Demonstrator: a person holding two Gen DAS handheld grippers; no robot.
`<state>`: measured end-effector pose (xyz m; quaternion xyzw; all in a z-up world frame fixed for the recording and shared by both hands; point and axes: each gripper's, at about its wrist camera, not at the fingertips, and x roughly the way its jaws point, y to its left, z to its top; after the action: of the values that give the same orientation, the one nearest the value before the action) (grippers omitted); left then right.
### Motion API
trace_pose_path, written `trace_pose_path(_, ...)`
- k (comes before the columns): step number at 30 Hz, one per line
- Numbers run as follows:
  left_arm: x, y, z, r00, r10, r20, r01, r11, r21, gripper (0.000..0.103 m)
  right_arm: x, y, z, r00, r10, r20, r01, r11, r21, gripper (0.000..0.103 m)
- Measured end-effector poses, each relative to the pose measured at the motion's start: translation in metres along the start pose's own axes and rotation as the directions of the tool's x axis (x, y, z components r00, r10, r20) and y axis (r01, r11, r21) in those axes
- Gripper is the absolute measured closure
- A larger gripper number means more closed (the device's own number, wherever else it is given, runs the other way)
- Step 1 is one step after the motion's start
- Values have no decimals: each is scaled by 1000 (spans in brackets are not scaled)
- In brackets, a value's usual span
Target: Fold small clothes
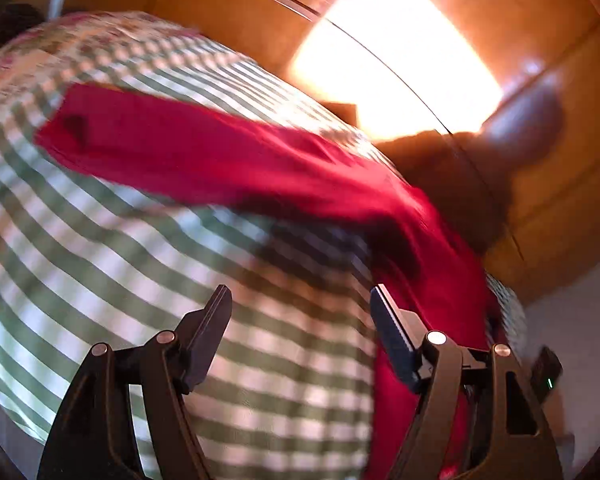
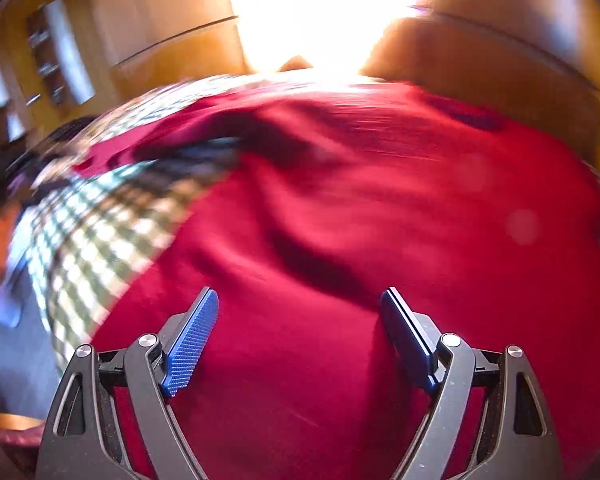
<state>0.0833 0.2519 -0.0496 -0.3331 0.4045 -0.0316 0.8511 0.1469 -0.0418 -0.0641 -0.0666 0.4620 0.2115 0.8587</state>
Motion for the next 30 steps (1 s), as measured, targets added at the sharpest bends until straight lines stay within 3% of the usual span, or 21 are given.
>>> trace_pose_path(2, 13, -23, -30, 994, -55, -98, 62, 996, 63, 31, -22, -39, -16, 995, -101, -6, 101, 993, 56, 21)
trace_pose_path(5, 32, -46, -76, 965, -105, -242, 131, 987, 93, 32, -60, -109, -55, 966, -251, -67, 259, 949, 179, 21)
trace_pose_path(6, 37, -51, -90, 955, -114, -272, 145, 985, 94, 33, -67, -121, -64, 956, -281, -87, 293, 935, 199, 21)
trace_pose_path(8, 37, -60, -108, 965, -83, -250, 118, 985, 129, 33, -82, -154, -95, 940, -308, -147, 338, 898, 281, 21)
trace_pose_path(9, 37, -63, -110, 971, -57, -232, 96, 982, 160, 40, -86, -162, -106, 944, -284, -167, 324, 891, 318, 21)
trace_pose_path(10, 36, -68, -112, 970, -47, -238, 90, 981, 174, 64, -88, -166, -115, 953, -245, -178, 294, 889, 351, 21)
trace_pose_path(12, 38, -73, -114, 958, -66, -278, 114, 980, 163, 89, -94, -163, -128, 967, -193, -167, 243, 899, 365, 27)
trace_pose_path(14, 36, -82, -118, 963, -20, -268, 83, 970, 227, 94, -97, -154, -130, 973, -173, -151, 216, 914, 343, 54)
trace_pose_path(15, 34, -88, -120, 965, -5, -264, 73, 966, 249, 95, -98, -148, -130, 975, -166, -148, 206, 922, 328, 63)
trace_pose_path(16, 32, -90, -117, 966, -1, -259, 70, 964, 255, 95, -101, -146, -129, 976, -160, -148, 199, 930, 308, 84)
trace_pose_path(17, 31, -91, -111, 967, -1, -256, 68, 964, 255, 95, -106, -142, -127, 978, -156, -141, 191, 939, 285, 90)
trace_pose_path(21, 19, -82, -114, 964, 29, -263, 45, 962, 270, 95, -135, -136, -129, 988, -110, -106, 134, 956, 262, 94)
trace_pose_path(23, 26, -75, -122, 954, 125, -272, -39, 953, 302, 95, -135, -133, -134, 986, -107, -130, 137, 961, 241, 94)
trace_pose_path(24, 29, -75, -124, 952, 148, -269, -59, 948, 312, 87, -129, -133, -140, 981, -115, -159, 150, 961, 234, 94)
trace_pose_path(26, 27, -79, -119, 962, 118, -248, -46, 960, 278, 59, -122, -140, -148, 976, -112, -186, 160, 950, 269, 93)
trace_pose_path(27, 21, -82, -114, 971, 104, -216, -44, 963, 264, 35, -123, -147, -149, 981, -89, -172, 140, 940, 312, 91)
trace_pose_path(28, 17, -88, -108, 981, 90, -171, -43, 965, 258, 30, -126, -155, -148, 985, -83, -151, 132, 927, 350, 82)
trace_pose_path(30, 16, -103, -93, 988, 87, -131, -48, 959, 278, 30, -140, -176, -143, 988, -130, -83, 153, 897, 415, 53)
